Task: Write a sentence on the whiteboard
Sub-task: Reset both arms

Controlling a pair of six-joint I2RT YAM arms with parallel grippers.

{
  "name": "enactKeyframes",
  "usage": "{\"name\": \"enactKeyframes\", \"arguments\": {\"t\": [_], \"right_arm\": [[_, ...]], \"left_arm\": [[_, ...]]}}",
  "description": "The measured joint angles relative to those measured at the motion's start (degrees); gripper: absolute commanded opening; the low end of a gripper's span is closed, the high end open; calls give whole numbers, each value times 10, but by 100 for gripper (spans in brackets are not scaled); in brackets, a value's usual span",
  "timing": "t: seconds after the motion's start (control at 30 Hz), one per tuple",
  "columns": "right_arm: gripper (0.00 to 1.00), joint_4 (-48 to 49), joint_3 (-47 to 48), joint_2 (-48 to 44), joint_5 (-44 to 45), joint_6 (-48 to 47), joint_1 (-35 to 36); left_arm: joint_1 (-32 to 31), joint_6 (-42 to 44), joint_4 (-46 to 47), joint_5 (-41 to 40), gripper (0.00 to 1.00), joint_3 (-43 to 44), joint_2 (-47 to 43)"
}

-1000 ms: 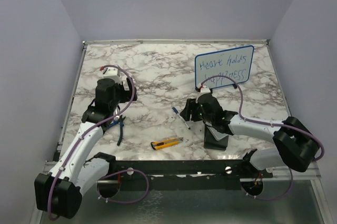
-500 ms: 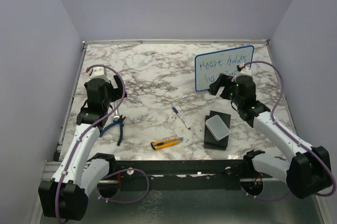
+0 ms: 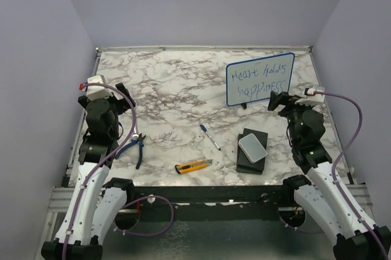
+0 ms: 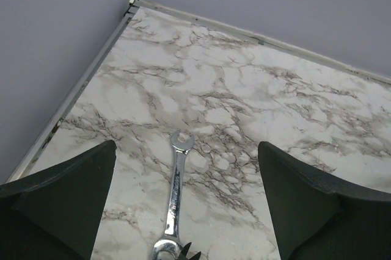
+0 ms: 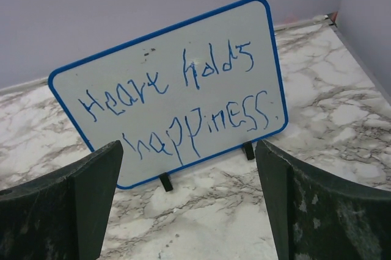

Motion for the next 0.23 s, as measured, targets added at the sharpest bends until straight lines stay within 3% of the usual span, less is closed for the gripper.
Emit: {"name": "enactKeyframes", "arguments": {"t": [0.23], "right_arm": [[93, 7, -4, 7, 16, -21, 0]], "left_arm": [[0, 4, -2, 0, 99, -4, -2]]}}
